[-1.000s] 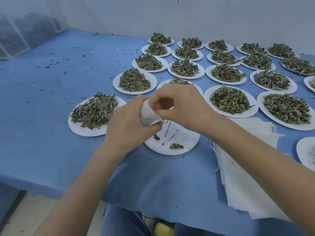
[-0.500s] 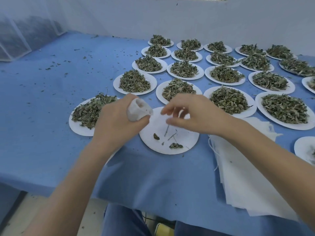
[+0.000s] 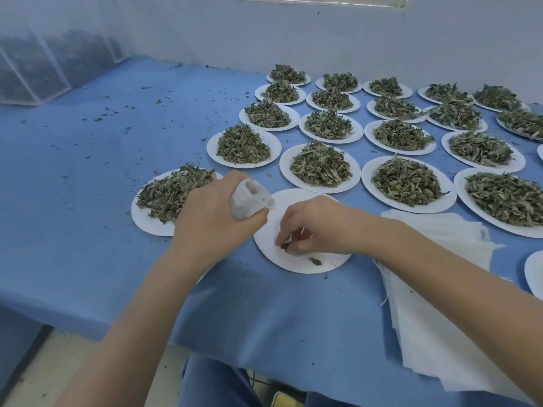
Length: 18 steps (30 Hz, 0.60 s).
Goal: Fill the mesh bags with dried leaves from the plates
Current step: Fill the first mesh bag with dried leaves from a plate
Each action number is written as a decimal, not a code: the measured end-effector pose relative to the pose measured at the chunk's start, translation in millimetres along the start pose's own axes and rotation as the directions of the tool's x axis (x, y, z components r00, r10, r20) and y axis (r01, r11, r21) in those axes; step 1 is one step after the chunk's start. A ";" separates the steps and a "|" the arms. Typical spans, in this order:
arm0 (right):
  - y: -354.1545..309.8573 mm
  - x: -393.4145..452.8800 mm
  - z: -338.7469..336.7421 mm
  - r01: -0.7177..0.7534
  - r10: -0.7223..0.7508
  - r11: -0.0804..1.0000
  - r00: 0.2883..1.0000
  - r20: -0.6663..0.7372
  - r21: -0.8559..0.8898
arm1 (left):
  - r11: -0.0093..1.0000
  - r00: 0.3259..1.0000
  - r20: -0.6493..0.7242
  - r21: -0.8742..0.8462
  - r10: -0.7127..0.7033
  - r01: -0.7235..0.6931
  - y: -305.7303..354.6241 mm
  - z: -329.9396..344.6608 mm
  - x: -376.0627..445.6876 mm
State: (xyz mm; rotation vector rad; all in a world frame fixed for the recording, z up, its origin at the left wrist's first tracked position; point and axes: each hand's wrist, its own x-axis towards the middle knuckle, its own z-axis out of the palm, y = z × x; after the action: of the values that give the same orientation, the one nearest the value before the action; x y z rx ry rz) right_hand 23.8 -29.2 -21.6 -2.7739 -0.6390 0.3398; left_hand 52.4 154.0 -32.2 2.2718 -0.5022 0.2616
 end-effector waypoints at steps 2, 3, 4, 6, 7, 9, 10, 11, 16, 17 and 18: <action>1.7 0.3 3.3 -0.001 0.002 1.000 0.997 -0.077 0.010 | 1.000 1.000 0.020 0.018 0.012 -0.013 1.4 0.9 -0.5; 1.8 0.5 6.4 -0.009 0.010 1.000 0.994 -0.107 0.010 | 0.999 0.999 0.031 0.027 0.018 -0.019 1.9 1.5 -0.5; 1.4 0.5 9.6 -0.025 0.025 1.000 0.992 -0.126 0.002 | 0.999 0.999 0.042 0.040 0.022 -0.023 2.2 2.4 -0.3; 1.2 -0.3 12.6 -0.056 0.058 0.998 0.984 -0.167 0.016 | 0.997 0.998 0.066 0.071 0.019 -0.024 2.7 4.1 -0.2; 1.3 -1.5 10.7 -0.064 0.077 0.995 0.974 -0.213 0.071 | 0.996 0.997 0.081 0.081 0.019 -0.025 2.8 4.8 -0.1; 3.7 -4.7 -0.3 -0.041 0.139 0.969 0.908 -0.395 0.245 | 0.995 0.993 0.114 0.090 0.027 -0.038 2.1 5.5 0.1; 4.6 -6.7 -8.2 -0.005 0.177 0.943 0.854 -0.490 0.333 | 0.995 0.991 0.130 0.094 0.031 -0.044 2.3 5.7 0.1; 4.3 -8.6 -16.4 0.044 0.200 0.918 0.808 -0.555 0.395 | 0.994 0.989 0.143 0.100 0.033 -0.047 3.2 6.4 0.3; -17.4 -4.3 -30.9 0.172 0.017 0.943 0.829 -0.559 0.285 | 0.998 0.994 0.097 0.011 0.059 -0.061 16.4 13.7 1.3; -20.0 -3.4 -30.6 0.175 -0.002 0.949 0.834 -0.551 0.262 | 0.997 0.996 0.076 -0.056 0.051 -0.047 19.3 15.4 1.0; -21.4 -3.7 -31.5 0.178 -0.007 0.949 0.839 -0.544 0.262 | 0.991 0.998 0.053 -0.128 0.038 -0.031 21.1 16.8 0.6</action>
State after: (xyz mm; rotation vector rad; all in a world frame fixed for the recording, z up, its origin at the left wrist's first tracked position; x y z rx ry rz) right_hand 21.2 -19.0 15.2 -2.3607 -0.5186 -0.3367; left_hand 44.3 128.4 -29.5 2.1524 -0.5713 0.1789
